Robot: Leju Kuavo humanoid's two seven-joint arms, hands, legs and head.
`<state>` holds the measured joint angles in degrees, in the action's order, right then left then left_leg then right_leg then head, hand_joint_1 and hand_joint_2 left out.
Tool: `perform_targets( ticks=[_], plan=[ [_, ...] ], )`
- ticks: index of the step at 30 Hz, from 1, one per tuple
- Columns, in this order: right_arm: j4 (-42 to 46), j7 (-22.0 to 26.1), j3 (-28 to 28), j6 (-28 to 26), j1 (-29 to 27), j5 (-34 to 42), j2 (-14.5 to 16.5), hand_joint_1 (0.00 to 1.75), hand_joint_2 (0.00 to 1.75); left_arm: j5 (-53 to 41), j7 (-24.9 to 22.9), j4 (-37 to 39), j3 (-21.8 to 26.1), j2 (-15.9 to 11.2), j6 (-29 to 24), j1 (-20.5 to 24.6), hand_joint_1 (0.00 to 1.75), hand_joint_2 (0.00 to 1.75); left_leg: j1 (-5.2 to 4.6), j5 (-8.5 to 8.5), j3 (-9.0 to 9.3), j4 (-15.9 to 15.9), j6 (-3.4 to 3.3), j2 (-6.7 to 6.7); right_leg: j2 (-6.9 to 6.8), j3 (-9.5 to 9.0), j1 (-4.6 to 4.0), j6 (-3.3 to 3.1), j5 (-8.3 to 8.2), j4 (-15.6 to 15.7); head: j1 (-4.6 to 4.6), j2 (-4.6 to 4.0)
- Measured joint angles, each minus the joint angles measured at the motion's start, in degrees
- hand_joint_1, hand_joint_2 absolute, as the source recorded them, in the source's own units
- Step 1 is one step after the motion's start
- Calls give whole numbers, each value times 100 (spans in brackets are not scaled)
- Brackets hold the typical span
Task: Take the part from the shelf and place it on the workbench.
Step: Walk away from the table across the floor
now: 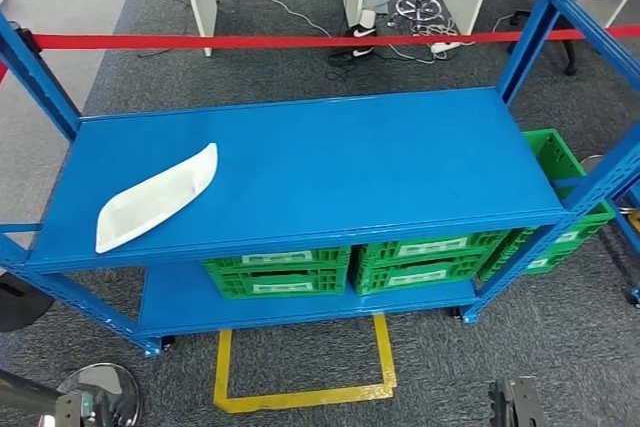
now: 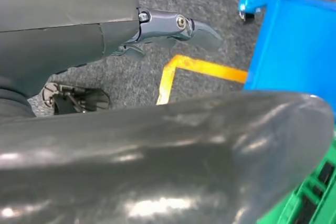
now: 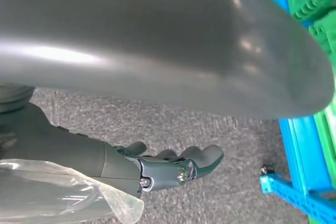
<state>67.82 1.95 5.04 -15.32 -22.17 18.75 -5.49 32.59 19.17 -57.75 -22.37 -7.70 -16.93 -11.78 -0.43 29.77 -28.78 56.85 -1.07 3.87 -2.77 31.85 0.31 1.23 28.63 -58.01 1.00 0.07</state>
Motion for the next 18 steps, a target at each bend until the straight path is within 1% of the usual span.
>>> perform_targets(
  ticks=[2, 3, 4, 5, 6, 7, 8, 9, 10, 11, 12, 13, 14, 15, 16, 18],
  plan=[
    [1, 2, 1, -1, -18, 7, -3, 0, 0, -1, -1, 0, -1, 0, 1, 10, 0, 0, 3, 22, 21, 2, 56, 47, 75, -5, 4, -56, -14, 22, 1, 0],
    [1, 5, 2, -2, -26, 12, -3, 0, 0, 0, 0, 0, 0, 0, 1, 14, 0, 0, 12, 66, 19, 41, 88, 5, 105, -14, 16, -86, -22, 39, -4, 0],
    [1, 9, 2, -5, -24, 17, -4, 0, 0, -1, 1, 0, 2, -2, 1, 15, 0, 0, 22, 165, -32, 174, 121, -75, 131, -25, 33, -116, -30, 58, -15, 0],
    [1, 13, 2, -10, -15, 21, -4, 0, 0, -1, 2, 1, 3, -7, 1, 15, 0, 0, 37, 322, -150, 440, 153, -175, 156, -38, 48, -143, -33, 74, -25, 0],
    [1, 20, 4, -15, -7, 25, -4, 0, 0, -1, 2, 1, 3, -9, 0, 12, 0, 0, 52, 504, -330, 813, 177, -265, 180, -42, 50, -161, -27, 76, -35, 0],
    [-1, 26, 7, -21, 1, 31, -4, 0, 0, -1, 2, 2, 2, -11, 0, 7, 0, 0, 64, 668, -539, 1220, 196, -308, 205, -46, 51, -174, -20, 74, -38, 0],
    [-2, 32, 12, -30, 2, 39, -4, 0, 0, -1, 2, 4, 2, -13, -1, -2, 0, 0, 75, 751, -715, 1537, 210, -322, 231, -53, 51, -180, -13, 73, -37, 0],
    [-5, 39, 19, -39, 1, 49, -4, 0, 0, -1, 2, 5, 1, -12, -1, -11, 0, 0, 81, 711, -807, 1662, 218, -323, 257, -65, 51, -182, -5, 71, -37, 0],
    [-8, 43, 26, -49, 1, 59, -4, 0, 0, -1, 2, 8, 2, -12, 0, -16, 0, 0, 89, 552, -797, 1562, 219, -323, 284, -83, 51, -178, 6, 70, -38, 0],
    [-9, 46, 34, -57, 1, 66, -4, 0, 0, -2, 2, 9, 3, -13, 0, -18, 0, 0, 95, 304, -686, 1256, 212, -323, 310, -109, 52, -168, 20, 69, -38, 0],
    [-10, 48, 42, -60, 2, 71, -4, 0, 0, -2, 2, 11, 5, -14, 0, -17, 0, 0, 101, 64, -526, 857, 196, -329, 330, -125, 52, -151, 37, 69, -38, 0],
    [-10, 49, 48, -62, 4, 74, -4, 0, 0, -2, 2, 13, 7, -15, 0, -12, 0, 0, 98, -97, -373, 493, 175, -337, 349, -145, 44, -125, 56, 61, -37, 0],
    [-11, 50, 52, -62, 5, 77, -4, 0, 0, -3, 2, 14, 8, -16, 0, -5, 0, 0, 92, -175, -269, 243, 150, -345, 360, -149, 37, -93, 68, 55, -36, 1],
    [-11, 51, 56, -63, 4, 78, -5, 0, 0, -4, 3, 16, 8, -15, 1, 1, 0, 0, 82, -175, -227, 127, 122, -353, 366, -141, 33, -60, 73, 53, -31, 1],
    [-12, 51, 58, -63, 4, 79, -5, 0, 0, -4, 3, 17, 8, -13, 1, 5, 0, 0, 68, -155, -226, 99, 92, -356, 369, -144, 31, -23, 71, 57, -26, 1],
    [-11, 52, 67, -63, 2, 79, -8, 0, 0, -4, 5, 17, 9, -10, 2, 5, 0, 0, 74, -169, -222, 58, 18, -354, 358, -120, 42, 45, 93, 50, -15, 0]
  ],
)
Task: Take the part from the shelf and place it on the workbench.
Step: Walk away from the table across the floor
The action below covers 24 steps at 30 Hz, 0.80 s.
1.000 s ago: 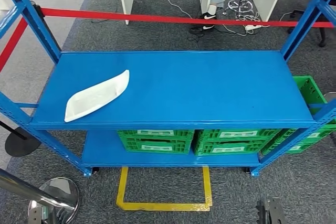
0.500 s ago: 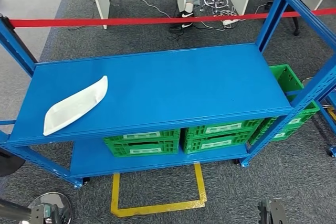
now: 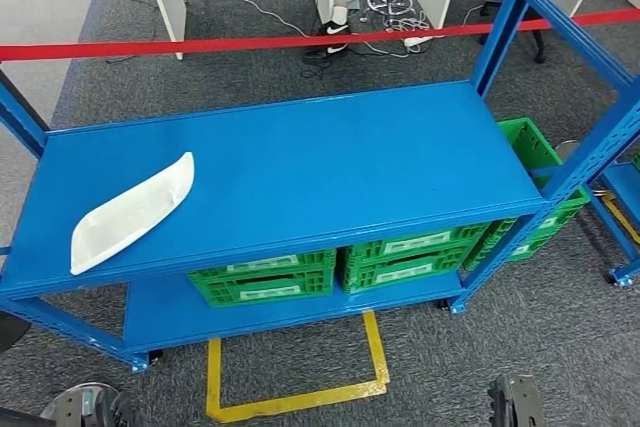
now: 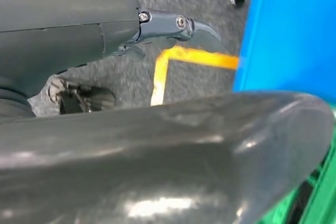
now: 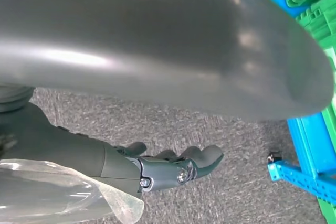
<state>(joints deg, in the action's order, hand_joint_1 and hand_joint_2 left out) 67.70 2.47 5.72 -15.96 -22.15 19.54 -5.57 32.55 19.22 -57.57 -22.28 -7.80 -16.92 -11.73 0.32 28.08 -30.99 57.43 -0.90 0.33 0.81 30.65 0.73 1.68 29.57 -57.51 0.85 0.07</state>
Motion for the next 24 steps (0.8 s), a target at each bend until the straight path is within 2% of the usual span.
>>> perform_targets(
  ticks=[1, 2, 4, 5, 6, 7, 8, 9, 10, 11, 12, 15, 17, 18, 20, 21, 22, 23, 24],
  plan=[
    [0, 1, 5, 0, 2, 0, -3, 0, 0, -2, -1, 0, 1, 1, 0, 1, 0, 0, 9, -8, 11, -24, -40, 3, -11, 52, 4, 27, 68, -97, 11, -1],
    [0, 3, 10, 0, 4, 0, -8, 0, 0, -4, -1, 0, 2, 2, 0, 4, 0, 0, 20, -12, 24, -45, -74, 6, -22, 170, 6, 47, 195, -324, 25, -1],
    [-3, 4, 18, 0, 4, 1, -20, 0, 0, -6, -1, 1, 5, 2, 0, 4, 0, 0, 13, 2, 34, -50, -119, 14, -36, 579, 9, 75, 531, -1108, 51, -1],
    [-5, 4, 21, 0, -2, 1, -25, 0, 0, -5, -1, 3, 7, 2, 0, 1, 0, 0, 6, 11, 42, -50, -128, 16, -37, 785, 9, 85, 638, -1477, 55, -1],
    [-9, 4, 23, 0, -9, 2, -28, 0, 0, -5, -1, 5, 8, 2, 0, -1, 0, 0, 0, 23, 56, -49, -134, 18, -37, 913, 8, 90, 639, -1673, 56, -1],
    [-11, 4, 26, 0, -13, 2, -30, 0, 0, -5, -1, 8, 9, 3, 0, -2, 0, 0, -4, 39, 79, -49, -133, 18, -39, 928, 8, 86, 522, -1634, 58, -1],
    [-14, 4, 28, 0, -14, 2, -34, 0, 0, -5, -1, 10, 9, 4, 0, -3, 0, 0, -6, 62, 115, -49, -126, 18, -43, 821, 8, 74, 305, -1354, 58, -1],
    [-14, 4, 31, 0, -11, 2, -39, 0, 0, -5, -1, 10, 9, 7, 0, -2, 0, 0, -8, 89, 155, -49, -113, 17, -56, 642, 7, 56, 65, -945, 60, -1],
    [-15, 3, 34, 0, -5, 2, -44, 0, 0, -5, -1, 11, 9, 9, 0, -1, 0, 0, -21, 121, 189, -44, -89, 17, -73, 458, -1, 37, -92, -552, 60, -1],
    [-15, 5, 38, -1, 2, 1, -48, 0, 0, -5, -1, 12, 10, 10, 0, 0, 0, 0, -33, 150, 210, -39, -59, 17, -87, 300, -8, 9, -176, -258, 57, -1],
    [-15, 7, 41, -3, 5, 2, -50, 0, 0, -5, -1, 13, 11, 11, 0, 2, 0, 0, -43, 168, 220, -36, -29, 18, -94, 213, -17, -18, -178, -110, 56, -1],
    [-17, 13, 52, -12, -10, 6, -50, 0, 0, -8, -1, 13, 19, 11, 0, 11, 0, 0, -42, 210, 251, -36, 65, 20, -78, 138, -17, -114, -123, -45, 55, 0],
    [-17, 15, 57, -13, -3, 7, -51, 0, 0, -10, 0, 14, 26, 7, 0, 20, 0, 0, -31, 379, 159, 222, 130, 15, -77, 84, 6, -181, -109, -7, 29, -1],
    [-18, 15, 58, -13, 3, 7, -52, 0, 0, -11, 0, 14, 28, 5, 0, 22, 0, 0, -22, 531, 4, 532, 158, 11, -78, 59, 9, -210, -96, 2, 15, -1],
    [-19, 15, 62, -14, 7, 9, -52, 0, 0, -11, 0, 17, 28, 2, 0, 12, 0, 0, -7, 819, -447, 1324, 194, 10, -76, 27, 3, -245, -55, 2, 3, 0],
    [-21, 15, 65, -14, 3, 12, -52, 0, 0, -11, 0, 20, 28, 3, 0, 1, 0, 0, -3, 838, -620, 1578, 199, 10, -70, 3, -1, -251, -32, 1, 3, 0],
    [-22, 15, 68, -15, 0, 15, -52, 0, 0, -11, -1, 23, 28, 4, 0, -9, 0, 0, -2, 735, -697, 1625, 195, 10, -61, -29, -4, -250, -6, 1, 3, 0],
    [-23, 15, 70, -15, -1, 19, -52, 0, 0, -11, -1, 26, 28, 4, 0, -14, 0, 0, -3, 516, -659, 1435, 180, 10, -49, -73, -8, -245, 23, 1, 2, -1],
    [-23, 16, 72, -15, 1, 21, -52, 0, 0, -12, -1, 28, 30, 3, 0, -15, 0, 0, -7, 233, -537, 1079, 154, 9, -39, -124, -10, -236, 56, 2, 3, -1]
  ],
)
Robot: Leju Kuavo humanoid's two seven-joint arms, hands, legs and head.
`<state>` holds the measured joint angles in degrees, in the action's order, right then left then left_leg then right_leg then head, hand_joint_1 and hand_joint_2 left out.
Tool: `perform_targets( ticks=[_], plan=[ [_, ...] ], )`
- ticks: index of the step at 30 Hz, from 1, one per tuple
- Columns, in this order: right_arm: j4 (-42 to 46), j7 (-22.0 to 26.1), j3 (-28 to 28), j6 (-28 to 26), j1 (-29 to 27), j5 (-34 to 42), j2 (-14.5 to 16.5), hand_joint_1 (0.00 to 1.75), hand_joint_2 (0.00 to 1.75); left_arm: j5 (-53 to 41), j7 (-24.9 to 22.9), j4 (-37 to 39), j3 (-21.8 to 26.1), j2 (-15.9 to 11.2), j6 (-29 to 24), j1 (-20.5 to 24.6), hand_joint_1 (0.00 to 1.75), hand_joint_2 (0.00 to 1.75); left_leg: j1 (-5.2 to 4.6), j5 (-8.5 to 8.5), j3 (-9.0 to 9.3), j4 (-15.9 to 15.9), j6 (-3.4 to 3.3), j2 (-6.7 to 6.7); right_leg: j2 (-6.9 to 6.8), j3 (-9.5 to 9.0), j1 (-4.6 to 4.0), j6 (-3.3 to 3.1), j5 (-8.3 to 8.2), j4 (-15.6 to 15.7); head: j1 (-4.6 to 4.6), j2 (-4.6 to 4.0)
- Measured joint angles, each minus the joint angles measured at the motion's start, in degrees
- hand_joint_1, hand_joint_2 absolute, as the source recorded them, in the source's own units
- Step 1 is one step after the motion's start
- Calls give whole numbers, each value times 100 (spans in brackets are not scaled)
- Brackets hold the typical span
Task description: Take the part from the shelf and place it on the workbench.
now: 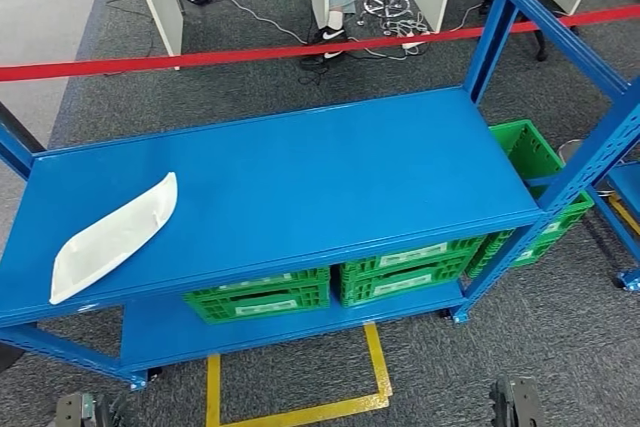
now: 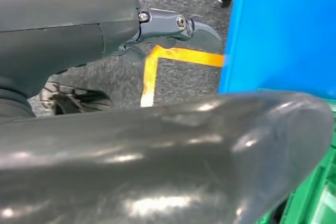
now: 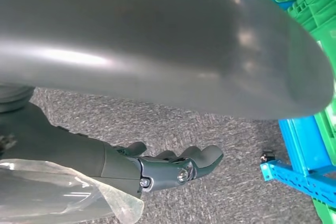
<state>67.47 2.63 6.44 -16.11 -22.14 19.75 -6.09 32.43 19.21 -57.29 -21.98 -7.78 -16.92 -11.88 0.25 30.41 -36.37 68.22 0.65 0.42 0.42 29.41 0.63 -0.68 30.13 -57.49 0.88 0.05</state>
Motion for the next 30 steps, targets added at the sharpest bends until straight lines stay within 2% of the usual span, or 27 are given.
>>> perform_targets(
  ticks=[1, 2, 3, 4, 5, 6, 8, 9, 12, 13, 16, 17, 20, 30],
  plan=[
    [-2, 0, 3, 0, 4, 1, 1, 0, 0, 0, 0, 2, 1, -3, -1, 2, 0, 0, -11, -217, 142, -363, -40, -4, 7, -27, -4, 14, 36, 2, 2, -1],
    [-3, 0, 5, 0, 8, 2, 0, 0, 0, -1, 0, 4, 1, -5, -2, 5, 0, 0, -24, -347, 272, -689, -81, -7, 16, -49, -10, 40, 67, 1, 1, -1],
    [-5, 1, 8, -1, 9, 6, 0, 0, 0, -1, 0, 6, 1, -9, -2, 9, 0, 0, -40, -389, 346, -883, -118, -10, 18, -54, -12, 70, 88, 1, 3, -1],
    [-7, 2, 10, -4, 9, 12, 0, 0, 0, -1, 1, 8, 1, -11, -3, 12, 0, 0, -56, -354, 373, -953, -148, -13, 19, -47, -11, 106, 95, 7, 4, -1],
    [-6, 4, 14, -10, 9, 24, -1, 0, 0, 0, 1, 9, 2, -11, -3, 10, 0, 44, -65, -340, 384, -1007, -167, -13, 20, -63, -8, 142, 88, 28, 4, -1],
    [-7, 11, 20, -28, 7, 55, -2, 0, 44, 3, 1, 10, 3, -9, -5, 6, 0, 87, -63, -357, 388, -1036, -159, -14, 15, -79, -7, 157, 74, 50, 8, -1],
    [-8, 43, 44, -93, 14, 171, -20, 0, 131, 10, 0, 15, 6, 1, -23, 9, 0, 175, -50, -386, 419, -1110, -138, -21, 13, -114, -16, 132, 39, 93, 14, -1],
    [-10, 72, 63, -137, 19, 246, -40, 0, 175, 12, -6, 19, 7, 9, -35, 17, 0, 175, -44, -391, 432, -1129, -126, -25, 11, -129, -21, 101, 34, 100, 18, 0],
    [-92, 157, 137, -230, 81, 335, -98, 0, 175, -70, -105, 87, 30, 37, -28, 44, 0, 175, -60, -357, 445, -1129, -154, -27, 8, -170, -12, 65, 54, 160, 22, 1],
    [-167, 169, 155, -233, 114, 307, -104, 0, 175, -138, -163, 140, 55, 46, -2, 55, 0, 131, -67, -350, 447, -1129, -164, -26, 7, -176, -8, 67, 58, 179, 21, 1],
    [-468, 163, 173, -135, 206, 138, -108, 0, 44, -397, -335, 355, 182, 84, 123, 82, 0, 0, -81, -334, 459, -1128, -194, -26, 3, -157, 3, 103, 68, 205, 20, -1],
    [-571, 153, 174, -86, 239, 73, -107, 0, 0, -485, -386, 430, 229, 96, 170, 84, 0, 0, -85, -331, 465, -1127, -201, -26, 2, -151, 7, 132, 73, 209, 20, -1],
    [-906, 108, 174, 77, 340, -128, -104, 0, 0, -759, -536, 670, 386, 139, 320, 94, 0, 0, -94, -325, 480, -1125, -212, -26, -2, -157, 20, 196, 80, 214, 18, -1],
    [-2077, -25, 51, 625, 671, -791, 14, 0, 0, -1652, -1031, 1539, 955, 332, 807, 127, 0, 0, -77, -324, 502, -1126, -210, -26, -8, -173, 3, 210, 93, 210, 15, -1]
  ],
)
